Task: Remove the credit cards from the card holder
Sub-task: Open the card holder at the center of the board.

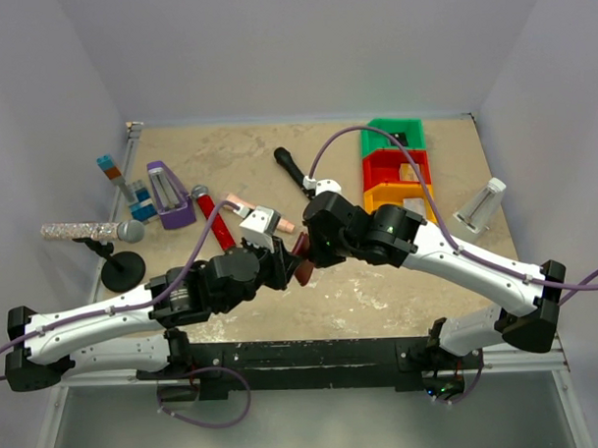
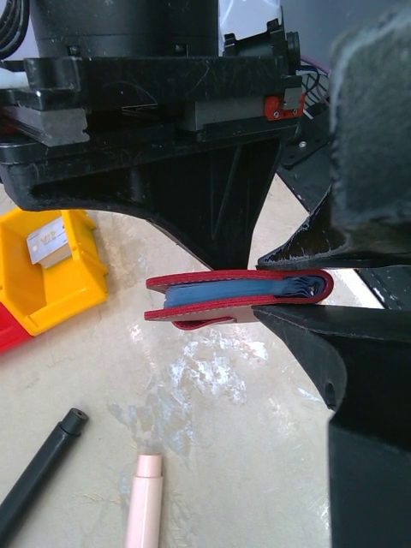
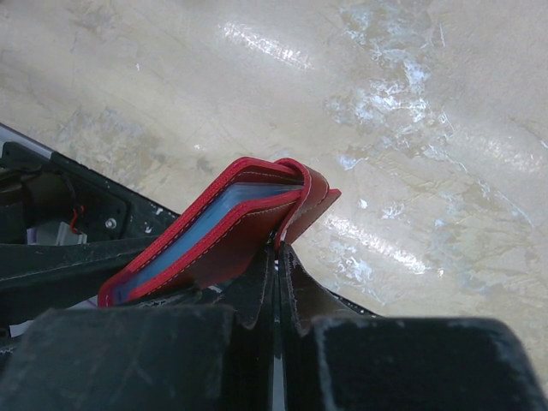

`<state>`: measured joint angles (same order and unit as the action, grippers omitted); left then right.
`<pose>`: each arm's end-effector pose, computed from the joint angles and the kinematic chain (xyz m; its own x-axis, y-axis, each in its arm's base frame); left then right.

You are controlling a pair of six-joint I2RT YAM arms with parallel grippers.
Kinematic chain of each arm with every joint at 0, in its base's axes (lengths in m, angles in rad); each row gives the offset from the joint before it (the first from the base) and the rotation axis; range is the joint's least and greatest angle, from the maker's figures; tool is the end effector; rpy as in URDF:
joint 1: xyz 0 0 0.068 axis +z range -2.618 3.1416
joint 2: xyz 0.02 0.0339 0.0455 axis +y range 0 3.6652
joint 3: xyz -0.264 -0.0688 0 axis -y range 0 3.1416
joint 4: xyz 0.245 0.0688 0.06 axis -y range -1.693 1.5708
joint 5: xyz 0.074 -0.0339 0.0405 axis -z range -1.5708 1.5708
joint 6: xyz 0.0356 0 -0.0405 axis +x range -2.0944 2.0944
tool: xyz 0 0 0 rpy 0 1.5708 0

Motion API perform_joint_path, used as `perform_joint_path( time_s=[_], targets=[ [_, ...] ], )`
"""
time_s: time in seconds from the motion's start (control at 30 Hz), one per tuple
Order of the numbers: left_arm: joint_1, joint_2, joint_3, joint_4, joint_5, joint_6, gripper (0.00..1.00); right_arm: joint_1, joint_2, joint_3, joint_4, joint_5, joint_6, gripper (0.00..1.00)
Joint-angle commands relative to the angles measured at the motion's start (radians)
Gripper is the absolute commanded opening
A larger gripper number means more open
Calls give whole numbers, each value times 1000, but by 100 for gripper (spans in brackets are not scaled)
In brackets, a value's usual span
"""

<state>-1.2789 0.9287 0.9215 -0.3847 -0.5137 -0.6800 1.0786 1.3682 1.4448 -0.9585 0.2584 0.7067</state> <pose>0.0756 -0.1907 0.3431 -0.5278 -0.1466 -0.8366 0.4778 0.7631 -0.4352 0.1382 0.2385 0.3670 -0.7808 -0.1278 -0.6115 -0.3527 0.8981 0.2628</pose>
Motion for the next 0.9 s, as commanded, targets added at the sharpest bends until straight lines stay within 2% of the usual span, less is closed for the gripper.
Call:
perform_joint_path(
  time_s=[0.0, 0.87],
  targets=[
    [-31, -59, 25, 161, 96, -49, 0, -36, 17, -23, 15, 114, -24, 0],
    [-31, -113, -6, 122, 32, -44, 0, -43, -21, -50, -11, 199, -13, 0]
  ],
)
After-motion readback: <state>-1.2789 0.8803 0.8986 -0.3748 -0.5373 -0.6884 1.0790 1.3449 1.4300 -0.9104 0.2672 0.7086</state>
